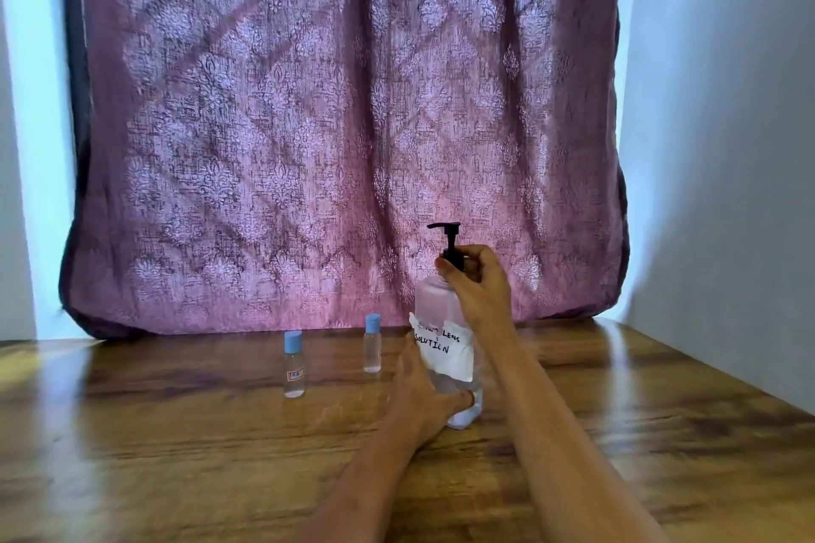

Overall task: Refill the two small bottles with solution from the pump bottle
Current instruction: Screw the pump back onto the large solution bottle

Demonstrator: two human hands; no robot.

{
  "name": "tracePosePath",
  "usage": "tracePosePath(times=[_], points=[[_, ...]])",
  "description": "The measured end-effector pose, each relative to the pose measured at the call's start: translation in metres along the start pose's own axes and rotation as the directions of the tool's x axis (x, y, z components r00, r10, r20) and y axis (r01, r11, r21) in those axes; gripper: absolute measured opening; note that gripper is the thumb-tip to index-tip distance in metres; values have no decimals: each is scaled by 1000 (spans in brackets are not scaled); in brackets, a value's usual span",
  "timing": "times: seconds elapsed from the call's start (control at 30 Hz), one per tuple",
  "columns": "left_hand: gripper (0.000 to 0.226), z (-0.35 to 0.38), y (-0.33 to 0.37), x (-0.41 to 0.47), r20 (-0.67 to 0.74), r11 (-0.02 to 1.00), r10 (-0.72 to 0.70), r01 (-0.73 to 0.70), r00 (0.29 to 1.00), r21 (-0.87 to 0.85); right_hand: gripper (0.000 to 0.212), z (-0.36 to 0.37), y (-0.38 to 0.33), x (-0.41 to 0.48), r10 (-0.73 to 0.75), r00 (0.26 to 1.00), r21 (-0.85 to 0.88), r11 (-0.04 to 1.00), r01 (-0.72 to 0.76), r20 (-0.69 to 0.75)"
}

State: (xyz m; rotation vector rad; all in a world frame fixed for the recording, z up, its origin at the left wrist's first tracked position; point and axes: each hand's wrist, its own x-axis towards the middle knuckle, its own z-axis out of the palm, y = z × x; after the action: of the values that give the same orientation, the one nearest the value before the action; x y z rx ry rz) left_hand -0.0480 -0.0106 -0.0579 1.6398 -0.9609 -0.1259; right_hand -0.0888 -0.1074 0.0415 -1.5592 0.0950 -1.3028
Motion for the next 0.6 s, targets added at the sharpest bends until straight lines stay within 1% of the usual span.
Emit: tracePosePath(times=[0.2,0.4,0.6], points=[[103,0,-1,0,2,999,16,-16,1000,-50,31,1,-4,3,-18,1000,-60,998,17,-18],[110,-1,1,-1,4,999,29,-29,1000,-41,31,1,-3,2,-28,1000,-72,997,27,-9],[115,-2,2,-3,-10,999,16,-16,1000,46,33,-1,-1,-2,-35,999,-46,998,34,-14]])
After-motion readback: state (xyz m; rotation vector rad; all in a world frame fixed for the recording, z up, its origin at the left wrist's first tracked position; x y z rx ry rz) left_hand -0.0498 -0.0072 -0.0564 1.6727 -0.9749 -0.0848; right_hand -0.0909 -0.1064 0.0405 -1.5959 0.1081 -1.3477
